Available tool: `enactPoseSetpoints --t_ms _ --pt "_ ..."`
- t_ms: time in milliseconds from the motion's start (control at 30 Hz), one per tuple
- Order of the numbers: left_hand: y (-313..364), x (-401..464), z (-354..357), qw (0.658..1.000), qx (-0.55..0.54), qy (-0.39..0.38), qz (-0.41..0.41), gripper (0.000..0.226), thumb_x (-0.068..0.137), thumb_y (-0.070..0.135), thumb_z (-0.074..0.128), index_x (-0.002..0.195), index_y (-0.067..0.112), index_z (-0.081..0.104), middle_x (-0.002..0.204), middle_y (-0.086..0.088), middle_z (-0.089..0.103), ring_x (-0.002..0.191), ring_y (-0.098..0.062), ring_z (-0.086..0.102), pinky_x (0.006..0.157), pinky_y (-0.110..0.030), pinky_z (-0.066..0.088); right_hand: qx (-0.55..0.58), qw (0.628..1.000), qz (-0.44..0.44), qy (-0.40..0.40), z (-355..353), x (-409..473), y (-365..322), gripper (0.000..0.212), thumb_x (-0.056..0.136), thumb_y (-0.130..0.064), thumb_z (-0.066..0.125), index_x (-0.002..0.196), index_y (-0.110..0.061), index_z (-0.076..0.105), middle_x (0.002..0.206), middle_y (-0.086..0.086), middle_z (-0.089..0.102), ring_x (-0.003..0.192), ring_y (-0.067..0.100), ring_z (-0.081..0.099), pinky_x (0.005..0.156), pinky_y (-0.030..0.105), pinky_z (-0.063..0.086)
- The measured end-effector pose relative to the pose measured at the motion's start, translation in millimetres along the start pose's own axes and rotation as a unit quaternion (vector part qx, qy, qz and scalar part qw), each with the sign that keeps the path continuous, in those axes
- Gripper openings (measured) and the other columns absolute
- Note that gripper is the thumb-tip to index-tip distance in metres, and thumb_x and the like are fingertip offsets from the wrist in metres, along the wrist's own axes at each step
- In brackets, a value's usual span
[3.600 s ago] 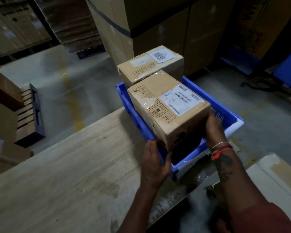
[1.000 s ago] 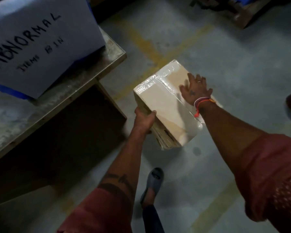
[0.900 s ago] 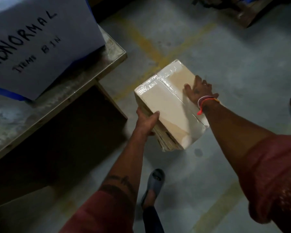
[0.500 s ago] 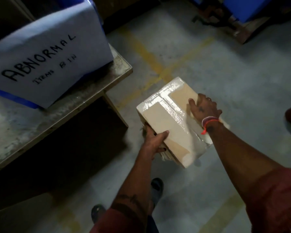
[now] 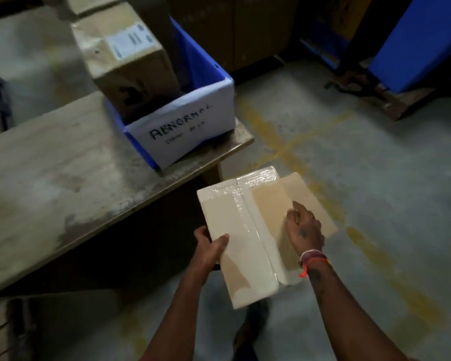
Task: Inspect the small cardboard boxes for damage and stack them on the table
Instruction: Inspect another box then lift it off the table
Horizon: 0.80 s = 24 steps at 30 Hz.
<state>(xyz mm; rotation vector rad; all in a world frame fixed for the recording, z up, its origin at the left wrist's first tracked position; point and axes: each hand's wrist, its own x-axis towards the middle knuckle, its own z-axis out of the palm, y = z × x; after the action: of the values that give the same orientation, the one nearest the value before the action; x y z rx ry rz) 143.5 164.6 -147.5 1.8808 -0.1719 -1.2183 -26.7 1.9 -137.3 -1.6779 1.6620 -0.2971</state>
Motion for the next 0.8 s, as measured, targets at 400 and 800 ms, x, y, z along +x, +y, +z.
enactPoseSetpoints --t_ms 400,800 --pt "-50.0 -164.1 -244.3 0.982 -0.061 0.072 0.161 0.072 0.095 0.021 0.069 0.149 0.04 0.025 0.142 0.005 0.05 0.122 -0.014 0.057 0.075 -0.02 0.054 0.153 0.973 -0.136 -0.106 54.2 -212.7 -122.1 0.035 0.104 -0.021 0.055 0.139 -0.027 0.06 0.128 0.003 0.064 0.112 0.024 0.058 0.094 0.041 0.047" --pt "-16.3 -218.0 -430.3 0.94 -0.084 0.205 0.261 0.077 0.086 0.027 0.065 0.151 0.039 0.026 0.142 -0.004 0.051 0.117 -0.021 0.058 0.081 -0.035 0.052 0.231 0.926 -0.227 -0.194 138.3 -319.2 -284.6 0.04 0.102 -0.025 0.055 0.142 -0.028 0.056 0.132 -0.001 0.063 0.118 0.02 0.06 0.099 0.044 0.049"
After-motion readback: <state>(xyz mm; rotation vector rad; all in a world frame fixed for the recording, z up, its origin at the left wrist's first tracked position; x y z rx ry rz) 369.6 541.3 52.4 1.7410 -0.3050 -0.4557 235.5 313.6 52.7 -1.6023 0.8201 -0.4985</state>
